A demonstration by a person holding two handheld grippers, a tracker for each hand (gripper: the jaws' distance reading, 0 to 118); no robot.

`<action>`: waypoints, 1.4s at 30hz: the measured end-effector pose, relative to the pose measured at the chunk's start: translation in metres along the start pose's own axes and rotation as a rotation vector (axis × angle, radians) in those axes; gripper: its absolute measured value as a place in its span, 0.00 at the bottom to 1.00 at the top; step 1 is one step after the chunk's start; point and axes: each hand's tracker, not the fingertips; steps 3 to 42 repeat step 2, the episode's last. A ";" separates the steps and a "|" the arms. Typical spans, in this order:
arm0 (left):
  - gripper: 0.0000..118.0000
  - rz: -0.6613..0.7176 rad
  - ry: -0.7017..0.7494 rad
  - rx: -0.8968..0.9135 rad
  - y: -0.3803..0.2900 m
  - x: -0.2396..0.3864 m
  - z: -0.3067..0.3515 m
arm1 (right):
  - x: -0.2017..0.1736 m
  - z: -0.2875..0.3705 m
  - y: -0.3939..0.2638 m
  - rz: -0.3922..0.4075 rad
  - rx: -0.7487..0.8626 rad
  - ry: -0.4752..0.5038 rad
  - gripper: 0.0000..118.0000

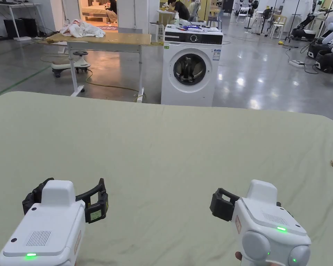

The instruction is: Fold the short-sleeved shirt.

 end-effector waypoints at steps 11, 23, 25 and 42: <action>0.84 0.005 0.000 0.000 0.000 -0.001 0.000 | 0.000 0.000 -0.002 0.011 0.013 -0.006 0.91; 0.84 0.005 0.000 0.000 0.000 -0.001 0.000 | 0.000 0.000 -0.002 0.011 0.013 -0.006 0.91; 0.84 0.005 0.000 0.000 0.000 -0.001 0.000 | 0.000 0.000 -0.002 0.011 0.013 -0.006 0.91; 0.84 0.005 0.000 0.000 0.000 -0.001 0.000 | 0.000 0.000 -0.002 0.011 0.013 -0.006 0.91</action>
